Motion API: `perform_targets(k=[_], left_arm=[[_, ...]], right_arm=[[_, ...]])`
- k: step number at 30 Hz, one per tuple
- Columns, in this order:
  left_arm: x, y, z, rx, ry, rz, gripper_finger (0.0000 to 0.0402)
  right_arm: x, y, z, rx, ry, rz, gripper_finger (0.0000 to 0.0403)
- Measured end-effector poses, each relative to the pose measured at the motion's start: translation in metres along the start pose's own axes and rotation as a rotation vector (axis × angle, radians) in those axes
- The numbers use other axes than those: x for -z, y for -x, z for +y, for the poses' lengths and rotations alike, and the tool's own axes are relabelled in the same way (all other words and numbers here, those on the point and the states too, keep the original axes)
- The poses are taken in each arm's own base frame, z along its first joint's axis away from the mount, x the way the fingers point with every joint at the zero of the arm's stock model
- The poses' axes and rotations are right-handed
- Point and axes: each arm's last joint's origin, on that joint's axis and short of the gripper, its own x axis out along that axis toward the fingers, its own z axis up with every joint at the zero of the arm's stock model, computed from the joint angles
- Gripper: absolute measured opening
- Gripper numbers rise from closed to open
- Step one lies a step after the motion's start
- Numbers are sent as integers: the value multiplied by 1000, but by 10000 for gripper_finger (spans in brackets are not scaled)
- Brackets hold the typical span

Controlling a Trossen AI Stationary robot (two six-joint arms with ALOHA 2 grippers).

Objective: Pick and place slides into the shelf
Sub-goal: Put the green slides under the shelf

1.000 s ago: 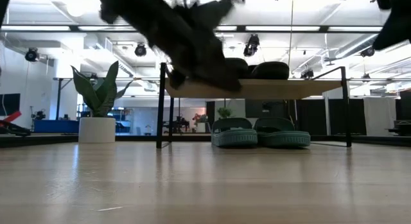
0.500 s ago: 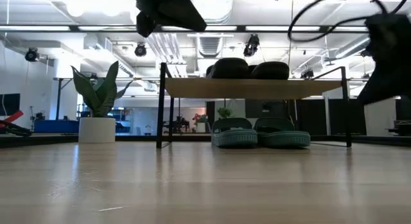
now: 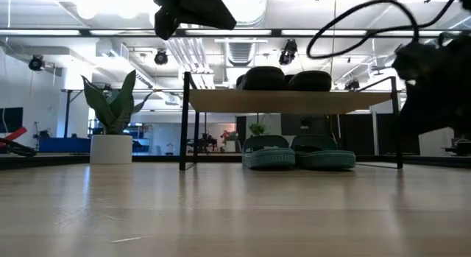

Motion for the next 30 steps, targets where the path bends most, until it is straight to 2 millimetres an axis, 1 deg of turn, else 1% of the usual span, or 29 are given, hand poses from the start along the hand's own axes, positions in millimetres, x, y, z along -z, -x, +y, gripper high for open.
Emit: perform_targets(k=[5, 8, 11, 14, 17, 23, 30], left_arm=[[1, 0, 0, -3, -4, 6, 0], [1, 0, 0, -3, -4, 6, 0], [1, 0, 0, -3, -2, 6, 0], [1, 0, 0, -3, -1, 6, 0], [1, 0, 0, -2, -1, 7, 0], [1, 0, 0, 4, -1, 10, 0], [1, 0, 0, 17, -2, 18, 0]], right_arm=[[1, -20, 0, 60, 0, -10, 8], [2, -29, 3, 61, 8, -10, 8], [0, -36, 7, 40, 20, -22, 8], [-2, -41, 10, 55, 58, -28, 8], [-4, -47, 9, 93, 78, -32, 8], [-10, -61, 4, 168, 64, -40, 8], [-23, -72, 9, 191, 90, -63, 8]])
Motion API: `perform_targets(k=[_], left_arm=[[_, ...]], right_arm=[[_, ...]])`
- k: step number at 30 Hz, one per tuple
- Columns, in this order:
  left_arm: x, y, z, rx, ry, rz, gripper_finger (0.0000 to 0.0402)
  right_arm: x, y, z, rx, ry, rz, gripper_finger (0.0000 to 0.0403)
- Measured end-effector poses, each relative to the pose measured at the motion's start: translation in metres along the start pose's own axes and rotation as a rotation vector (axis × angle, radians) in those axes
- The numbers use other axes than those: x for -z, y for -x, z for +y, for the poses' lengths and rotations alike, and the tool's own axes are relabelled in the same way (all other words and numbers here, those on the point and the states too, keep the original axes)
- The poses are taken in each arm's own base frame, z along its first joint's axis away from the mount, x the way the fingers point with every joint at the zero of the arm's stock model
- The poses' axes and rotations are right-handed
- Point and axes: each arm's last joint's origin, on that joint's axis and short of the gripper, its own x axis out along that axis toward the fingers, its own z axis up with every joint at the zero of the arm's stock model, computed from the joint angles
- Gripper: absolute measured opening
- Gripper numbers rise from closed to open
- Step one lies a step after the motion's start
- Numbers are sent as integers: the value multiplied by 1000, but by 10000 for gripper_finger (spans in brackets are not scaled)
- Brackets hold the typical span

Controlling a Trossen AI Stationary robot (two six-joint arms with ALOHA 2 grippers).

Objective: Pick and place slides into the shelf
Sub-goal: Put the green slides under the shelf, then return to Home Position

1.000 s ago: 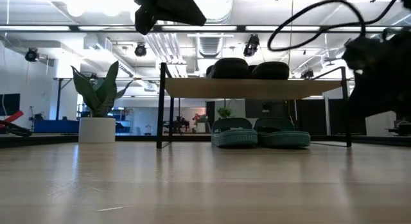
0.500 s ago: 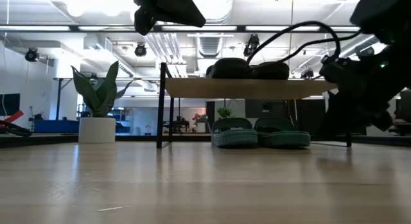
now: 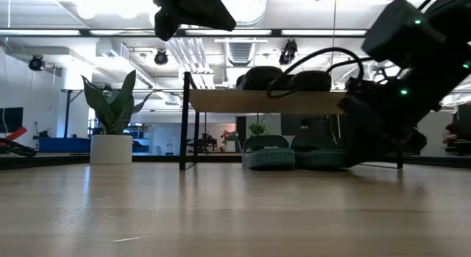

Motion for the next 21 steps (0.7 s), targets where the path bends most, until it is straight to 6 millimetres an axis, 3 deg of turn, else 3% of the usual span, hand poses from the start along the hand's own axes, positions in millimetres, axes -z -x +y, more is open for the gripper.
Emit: perform_targets(k=[12, 21], left_arm=[[4, 0, 1, 12, -18, 36, 0], [2, -4, 5, 49, 17, 67, 0]], right_arm=[[-19, -11, 7, 21, 15, 1, 8], [4, 5, 11, 1, -85, 105, 8]])
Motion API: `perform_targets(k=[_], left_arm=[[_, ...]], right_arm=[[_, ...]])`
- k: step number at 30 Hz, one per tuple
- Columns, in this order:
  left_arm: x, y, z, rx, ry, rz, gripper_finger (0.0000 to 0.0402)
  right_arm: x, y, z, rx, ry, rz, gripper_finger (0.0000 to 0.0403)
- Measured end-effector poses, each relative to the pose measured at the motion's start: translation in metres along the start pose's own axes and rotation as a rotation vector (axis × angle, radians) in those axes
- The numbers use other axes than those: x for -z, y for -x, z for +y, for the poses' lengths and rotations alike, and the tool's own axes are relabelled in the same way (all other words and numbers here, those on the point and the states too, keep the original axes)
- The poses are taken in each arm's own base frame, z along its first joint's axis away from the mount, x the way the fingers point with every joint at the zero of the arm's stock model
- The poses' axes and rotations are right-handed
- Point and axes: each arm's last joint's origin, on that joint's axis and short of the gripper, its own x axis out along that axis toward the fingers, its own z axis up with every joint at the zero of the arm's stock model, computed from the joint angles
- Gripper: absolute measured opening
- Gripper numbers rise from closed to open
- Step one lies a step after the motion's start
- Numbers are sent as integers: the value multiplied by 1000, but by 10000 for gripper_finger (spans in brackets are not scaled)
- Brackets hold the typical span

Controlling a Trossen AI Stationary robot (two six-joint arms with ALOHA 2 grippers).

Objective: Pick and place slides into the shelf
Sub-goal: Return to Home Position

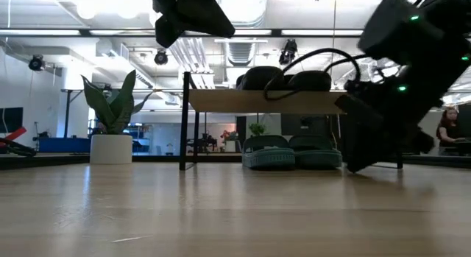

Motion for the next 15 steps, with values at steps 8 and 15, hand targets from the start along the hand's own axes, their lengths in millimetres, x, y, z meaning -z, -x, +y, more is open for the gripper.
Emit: perform_targets(k=[8, 15], left_arm=[[-3, -6, 10, -8, 7, 13, 0], [-7, -10, 15, 31, 6, 14, 0]], right_arm=[[22, 39, 20, -171, -99, 13, 8], [-11, 114, 38, -448, -87, -143, 8]])
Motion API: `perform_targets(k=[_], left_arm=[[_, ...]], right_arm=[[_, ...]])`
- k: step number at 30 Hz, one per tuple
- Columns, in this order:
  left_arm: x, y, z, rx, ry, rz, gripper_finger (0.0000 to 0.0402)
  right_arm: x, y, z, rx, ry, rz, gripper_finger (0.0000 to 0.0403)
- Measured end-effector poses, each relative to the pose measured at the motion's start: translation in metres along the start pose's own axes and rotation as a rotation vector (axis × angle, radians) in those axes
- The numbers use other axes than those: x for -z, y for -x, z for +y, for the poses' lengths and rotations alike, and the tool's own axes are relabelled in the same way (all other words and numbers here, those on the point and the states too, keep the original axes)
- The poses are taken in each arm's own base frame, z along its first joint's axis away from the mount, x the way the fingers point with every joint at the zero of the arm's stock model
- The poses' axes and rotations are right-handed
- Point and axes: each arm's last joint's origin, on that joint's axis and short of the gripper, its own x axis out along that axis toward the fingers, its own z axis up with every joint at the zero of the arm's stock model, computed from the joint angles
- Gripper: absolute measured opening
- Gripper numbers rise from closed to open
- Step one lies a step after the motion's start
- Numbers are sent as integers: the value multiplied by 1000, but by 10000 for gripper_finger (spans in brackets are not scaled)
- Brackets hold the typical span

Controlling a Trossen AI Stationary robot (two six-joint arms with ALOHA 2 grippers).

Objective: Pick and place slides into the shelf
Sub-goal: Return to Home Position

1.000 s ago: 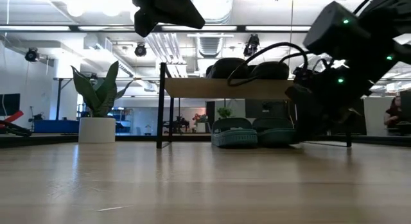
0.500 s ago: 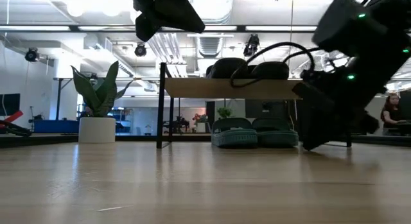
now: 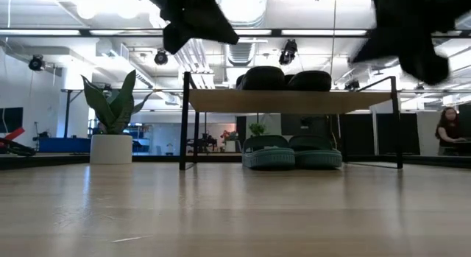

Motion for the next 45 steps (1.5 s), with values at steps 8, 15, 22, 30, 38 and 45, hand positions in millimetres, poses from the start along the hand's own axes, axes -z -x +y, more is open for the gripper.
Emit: perform_targets(k=[8, 15, 22, 30, 38, 45], left_arm=[[-24, -3, 4, 181, 32, -120, 0], [-41, 14, 1, 230, 73, -212, 0], [-51, 33, 2, 260, 99, -256, 0], [-63, 54, 1, 459, 27, -296, 0], [-64, 44, 22, 480, -28, -280, 0], [-62, 55, 44, 459, -23, -392, 0]], right_arm=[[-90, 86, 10, -169, 113, -286, 8], [-121, 127, -7, -331, 114, -312, 8], [-121, 129, -8, -396, 184, -259, 8], [-120, 129, -6, -448, 226, -220, 8], [-111, 126, -10, -535, 353, -106, 8], [-121, 144, -36, -540, 351, -127, 8]])
